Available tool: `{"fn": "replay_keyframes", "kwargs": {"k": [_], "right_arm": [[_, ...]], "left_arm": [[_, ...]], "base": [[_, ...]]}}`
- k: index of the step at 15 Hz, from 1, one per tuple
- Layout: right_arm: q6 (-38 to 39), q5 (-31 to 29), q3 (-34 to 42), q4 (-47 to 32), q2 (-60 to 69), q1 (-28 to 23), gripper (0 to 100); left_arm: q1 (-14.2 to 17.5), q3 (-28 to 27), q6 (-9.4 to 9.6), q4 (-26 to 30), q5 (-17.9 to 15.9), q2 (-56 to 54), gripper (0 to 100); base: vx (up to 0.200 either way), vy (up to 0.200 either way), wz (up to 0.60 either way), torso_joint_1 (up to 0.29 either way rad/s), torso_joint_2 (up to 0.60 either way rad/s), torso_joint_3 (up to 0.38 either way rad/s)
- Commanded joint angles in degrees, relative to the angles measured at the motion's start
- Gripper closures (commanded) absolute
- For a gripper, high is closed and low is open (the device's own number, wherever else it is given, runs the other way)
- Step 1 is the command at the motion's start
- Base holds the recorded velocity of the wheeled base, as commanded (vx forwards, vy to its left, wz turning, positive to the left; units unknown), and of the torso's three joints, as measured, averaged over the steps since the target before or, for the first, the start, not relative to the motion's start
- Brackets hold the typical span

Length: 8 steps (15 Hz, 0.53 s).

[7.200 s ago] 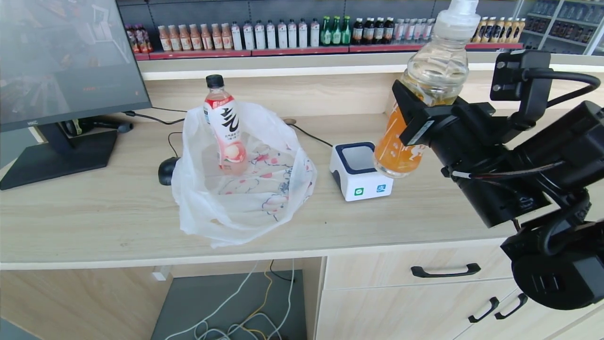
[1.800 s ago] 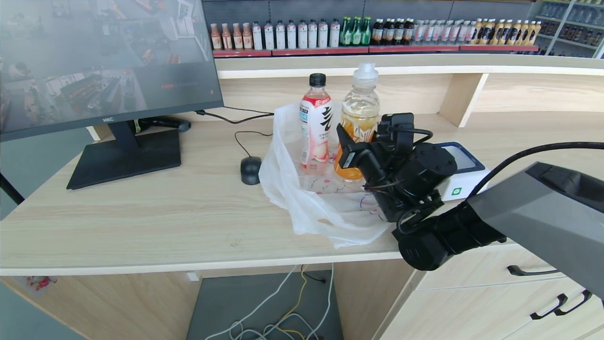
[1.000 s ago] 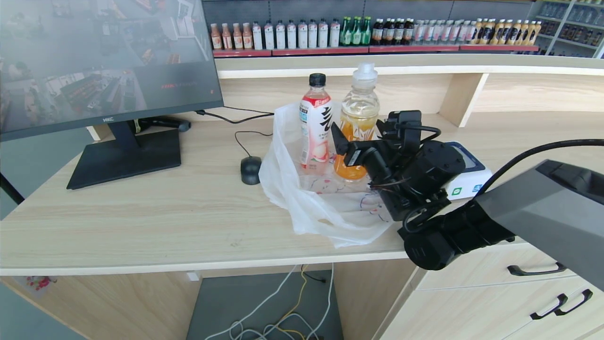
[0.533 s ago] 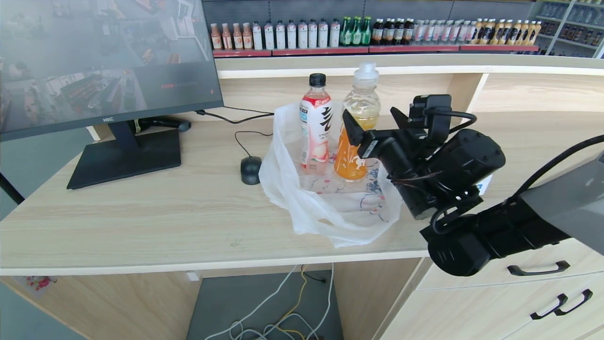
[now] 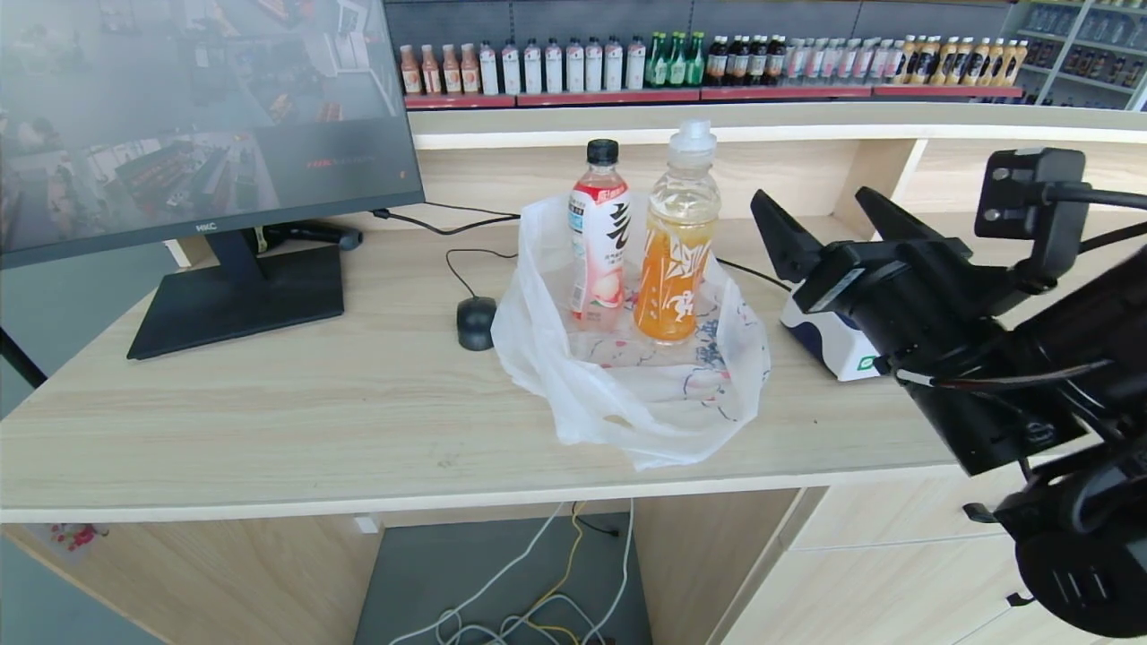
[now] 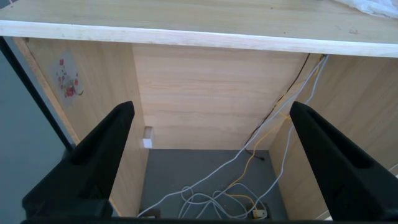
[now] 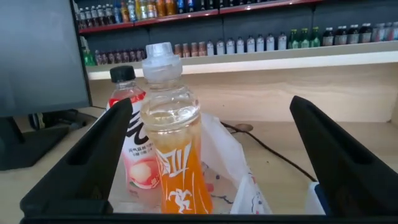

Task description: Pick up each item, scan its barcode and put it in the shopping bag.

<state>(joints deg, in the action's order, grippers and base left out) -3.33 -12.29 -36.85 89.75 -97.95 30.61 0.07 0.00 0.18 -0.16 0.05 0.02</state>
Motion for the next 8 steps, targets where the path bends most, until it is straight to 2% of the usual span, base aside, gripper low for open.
{"fn": "replay_keyframes", "kwargs": {"k": [1,2,7,8], "right_arm": [[-0.01,0.07,8.73,0.25,10.24,-0.29,0],[-0.01,0.07,10.57,0.25,11.82,-0.29,0],[0.16,-0.1,35.01,0.25,31.07,-0.29,0],[0.16,-0.19,36.85,0.08,34.67,-0.29,0]], "left_arm": [[0.01,0.0,-0.01,-0.02,0.04,-0.02,0],[0.01,0.0,-0.01,-0.02,0.04,-0.02,0],[0.01,0.0,-0.01,-0.02,0.04,-0.02,0],[0.01,0.0,-0.01,-0.02,0.04,-0.02,0]], "base": [[0.0,0.0,0.0,0.0,0.0,0.0],[0.0,0.0,0.0,0.0,0.0,0.0],[0.0,0.0,0.0,0.0,0.0,0.0],[0.0,0.0,0.0,0.0,0.0,0.0]]}}
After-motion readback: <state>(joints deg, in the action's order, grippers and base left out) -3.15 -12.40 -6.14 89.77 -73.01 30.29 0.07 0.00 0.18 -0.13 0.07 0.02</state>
